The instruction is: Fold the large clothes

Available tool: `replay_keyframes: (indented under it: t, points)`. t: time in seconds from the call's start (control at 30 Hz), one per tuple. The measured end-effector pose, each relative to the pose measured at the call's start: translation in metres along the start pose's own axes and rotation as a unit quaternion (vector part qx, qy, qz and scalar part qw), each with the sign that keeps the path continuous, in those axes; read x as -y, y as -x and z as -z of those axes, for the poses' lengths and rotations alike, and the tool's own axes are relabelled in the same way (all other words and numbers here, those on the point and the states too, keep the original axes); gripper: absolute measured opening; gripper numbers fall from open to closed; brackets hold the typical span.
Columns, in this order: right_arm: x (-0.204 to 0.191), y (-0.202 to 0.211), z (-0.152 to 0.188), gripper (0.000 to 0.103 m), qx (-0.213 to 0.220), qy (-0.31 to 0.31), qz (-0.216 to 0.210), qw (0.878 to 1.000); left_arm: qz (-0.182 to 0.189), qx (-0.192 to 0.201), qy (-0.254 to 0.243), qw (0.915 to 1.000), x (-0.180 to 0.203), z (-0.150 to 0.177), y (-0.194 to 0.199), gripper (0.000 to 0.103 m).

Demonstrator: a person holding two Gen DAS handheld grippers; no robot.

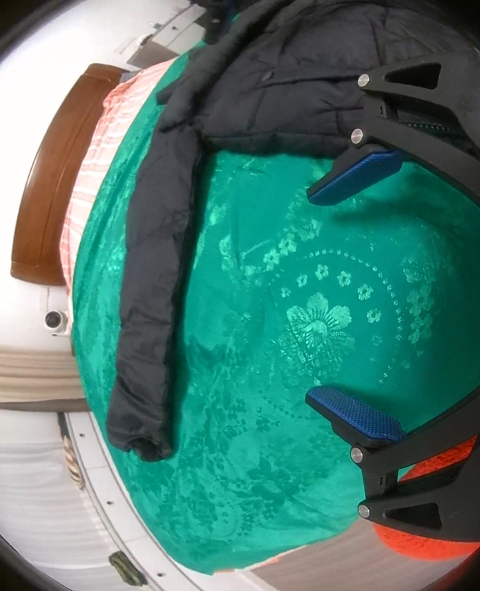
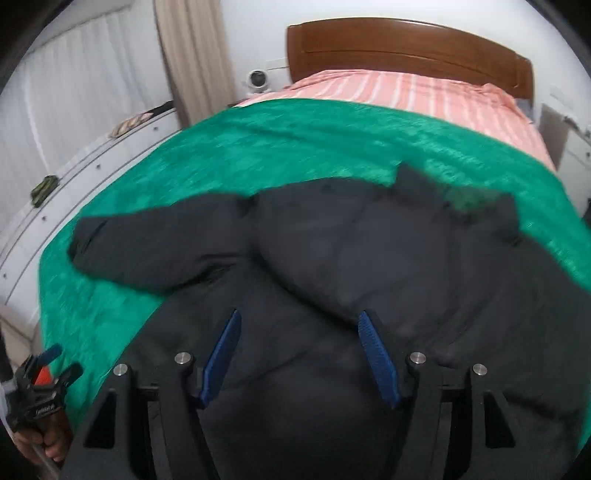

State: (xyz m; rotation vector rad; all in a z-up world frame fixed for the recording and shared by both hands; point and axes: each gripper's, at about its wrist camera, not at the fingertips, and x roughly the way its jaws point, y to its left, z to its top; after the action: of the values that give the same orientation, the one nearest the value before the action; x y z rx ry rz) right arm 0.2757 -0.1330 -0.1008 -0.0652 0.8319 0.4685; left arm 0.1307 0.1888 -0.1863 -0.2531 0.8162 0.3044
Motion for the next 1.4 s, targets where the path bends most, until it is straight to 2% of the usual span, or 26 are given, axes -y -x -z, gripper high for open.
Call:
replay_keyframes:
  t: [0.13, 0.27, 0.37, 0.43, 0.53, 0.63, 0.73, 0.87, 0.97, 1.07, 1.17, 1.27, 1.3, 1.37, 1.4]
  points:
    - [-0.010, 0.027, 0.034, 0.066, 0.026, 0.012, -0.004, 1.000, 0.004, -0.010, 0.009, 0.9999, 0.000, 0.000, -0.005, 0.099]
    - [0.020, 0.078, 0.068, 0.074, 0.059, -0.011, 0.000, 0.998, -0.002, -0.022, 0.000, 0.9998, 0.006, 0.002, -0.011, 0.099]
    - [0.039, 0.110, 0.096, 0.075, 0.073, -0.039, 0.019, 0.996, -0.025, -0.029, -0.035, 0.9987, 0.017, 0.008, -0.018, 0.102]
    - [0.050, 0.129, 0.114, 0.075, 0.080, -0.055, 0.036, 0.995, -0.024, -0.031, -0.043, 0.9983, 0.020, 0.010, -0.020, 0.102]
    - [0.058, 0.163, 0.146, 0.075, 0.097, -0.075, 0.065, 0.990, -0.018, -0.033, -0.037, 0.9986, 0.019, 0.011, -0.021, 0.103]
    - [0.060, 0.194, 0.179, 0.082, 0.124, -0.102, 0.093, 0.983, -0.016, -0.035, -0.027, 0.9989, 0.017, 0.014, -0.022, 0.103]
    - [0.057, 0.206, 0.199, 0.083, 0.134, -0.122, 0.102, 0.978, -0.023, -0.038, -0.035, 0.9984, 0.020, 0.016, -0.020, 0.103]
    - [0.049, 0.203, 0.207, 0.083, 0.128, -0.112, 0.099, 0.980, -0.001, -0.068, -0.030, 0.9973, 0.014, 0.008, -0.013, 0.102]
    - [0.042, 0.201, 0.204, 0.083, 0.134, -0.095, 0.099, 0.981, 0.056, -0.054, 0.030, 0.9965, -0.007, -0.013, 0.003, 0.102]
    - [0.037, 0.198, 0.203, 0.083, 0.135, -0.085, 0.091, 0.983, 0.122, -0.048, 0.106, 0.9857, -0.037, -0.046, 0.005, 0.102]
    - [0.030, 0.191, 0.204, 0.083, 0.124, -0.077, 0.083, 0.986, 0.155, -0.068, 0.166, 0.9714, -0.067, -0.077, -0.027, 0.102]
    - [0.023, 0.189, 0.206, 0.083, 0.119, -0.067, 0.080, 0.987, 0.115, -0.074, 0.222, 0.9653, -0.099, -0.099, -0.069, 0.102]
    - [0.021, 0.190, 0.206, 0.083, 0.120, -0.063, 0.081, 0.987, 0.108, -0.071, 0.252, 0.9590, -0.111, -0.103, -0.081, 0.102]
    - [0.017, 0.191, 0.207, 0.083, 0.121, -0.054, 0.085, 0.988, 0.123, -0.050, 0.310, 0.9413, -0.128, -0.113, -0.095, 0.102]
    - [0.016, 0.192, 0.208, 0.083, 0.121, -0.052, 0.086, 0.988, 0.122, -0.042, 0.322, 0.9378, -0.132, -0.118, -0.098, 0.101]
